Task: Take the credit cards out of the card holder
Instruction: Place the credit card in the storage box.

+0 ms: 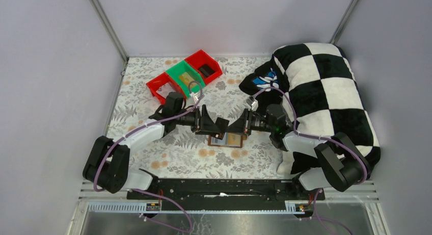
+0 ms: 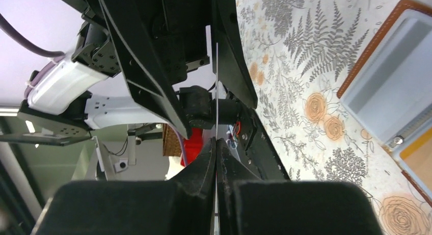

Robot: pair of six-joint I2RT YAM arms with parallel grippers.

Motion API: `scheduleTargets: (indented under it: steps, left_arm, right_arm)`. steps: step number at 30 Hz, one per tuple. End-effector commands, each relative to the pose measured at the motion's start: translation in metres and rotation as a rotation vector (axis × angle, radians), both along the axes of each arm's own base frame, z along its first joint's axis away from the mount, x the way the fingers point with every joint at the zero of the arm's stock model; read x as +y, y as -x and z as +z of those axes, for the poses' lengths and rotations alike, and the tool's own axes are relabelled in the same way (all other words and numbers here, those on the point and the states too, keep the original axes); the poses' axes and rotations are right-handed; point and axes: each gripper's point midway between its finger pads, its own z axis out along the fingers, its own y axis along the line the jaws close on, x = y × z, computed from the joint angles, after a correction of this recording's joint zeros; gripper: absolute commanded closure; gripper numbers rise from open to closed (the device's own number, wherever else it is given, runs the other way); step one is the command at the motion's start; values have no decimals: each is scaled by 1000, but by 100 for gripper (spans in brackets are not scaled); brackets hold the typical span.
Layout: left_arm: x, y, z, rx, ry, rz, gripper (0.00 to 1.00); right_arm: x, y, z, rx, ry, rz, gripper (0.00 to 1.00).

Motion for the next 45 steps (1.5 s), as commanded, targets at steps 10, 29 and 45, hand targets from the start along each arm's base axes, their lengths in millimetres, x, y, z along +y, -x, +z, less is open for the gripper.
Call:
scheduleTargets:
  steps: [10, 29, 45]
  left_arm:
    - [-7, -13, 11, -42, 75, 9, 76]
    - [62, -225, 45, -232, -307, 629, 100]
    - [60, -411, 12, -184, -151, 896, 100]
  right_arm:
    - [6, 7, 22, -51, -85, 103, 100]
    - [-36, -10, -19, -79, 305, -160, 0]
    - [-57, -6, -25, -59, 429, -223, 0]
